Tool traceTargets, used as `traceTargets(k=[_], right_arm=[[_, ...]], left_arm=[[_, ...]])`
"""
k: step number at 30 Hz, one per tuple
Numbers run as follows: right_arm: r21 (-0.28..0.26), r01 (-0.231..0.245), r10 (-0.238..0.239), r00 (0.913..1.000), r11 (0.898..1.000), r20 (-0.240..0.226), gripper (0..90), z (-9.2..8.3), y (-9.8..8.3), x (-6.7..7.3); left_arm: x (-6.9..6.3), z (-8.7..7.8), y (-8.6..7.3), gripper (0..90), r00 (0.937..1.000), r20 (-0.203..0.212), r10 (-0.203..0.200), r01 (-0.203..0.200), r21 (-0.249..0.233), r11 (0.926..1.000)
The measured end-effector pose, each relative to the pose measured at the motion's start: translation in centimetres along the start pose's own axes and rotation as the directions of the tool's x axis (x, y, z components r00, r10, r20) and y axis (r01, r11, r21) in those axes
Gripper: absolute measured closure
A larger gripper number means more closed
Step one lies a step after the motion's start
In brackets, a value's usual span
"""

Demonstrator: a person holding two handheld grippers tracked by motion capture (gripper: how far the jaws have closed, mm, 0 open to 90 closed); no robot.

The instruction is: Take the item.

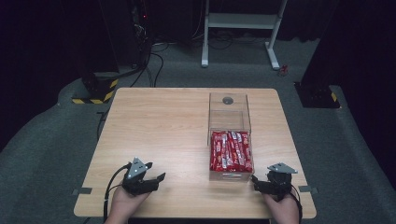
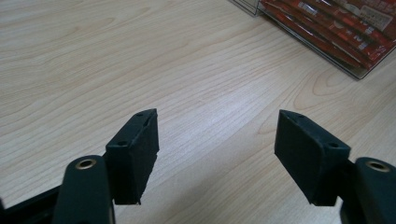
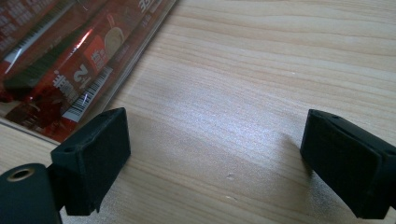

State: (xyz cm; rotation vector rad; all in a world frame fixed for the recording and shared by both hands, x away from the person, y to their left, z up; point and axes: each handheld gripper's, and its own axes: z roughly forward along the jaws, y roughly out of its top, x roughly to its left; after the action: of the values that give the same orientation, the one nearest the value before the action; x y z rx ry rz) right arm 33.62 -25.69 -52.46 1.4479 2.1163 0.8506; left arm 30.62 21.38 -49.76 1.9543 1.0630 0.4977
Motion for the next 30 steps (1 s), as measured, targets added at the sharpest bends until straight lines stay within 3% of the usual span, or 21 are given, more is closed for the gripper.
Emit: traceTargets(k=[19, 30], right_arm=[[0.001, 0.0, 0.0, 1.0, 1.0, -0.003, 8.4, 0.0, 0.0, 0.0], [0.0, 0.0, 0.0, 1.0, 1.0, -0.005, 8.6, 0.0, 0.0, 0.1]], left_arm=[[-2.0, 1.0, 1.4, 31.3, 0.9976, 0.061, 0.032, -0.031, -0.033, 0.999], [-3.1, 1.6, 2.6, 30.9, 0.994, 0.106, 0.028, -0.022, -0.057, 0.9981]])
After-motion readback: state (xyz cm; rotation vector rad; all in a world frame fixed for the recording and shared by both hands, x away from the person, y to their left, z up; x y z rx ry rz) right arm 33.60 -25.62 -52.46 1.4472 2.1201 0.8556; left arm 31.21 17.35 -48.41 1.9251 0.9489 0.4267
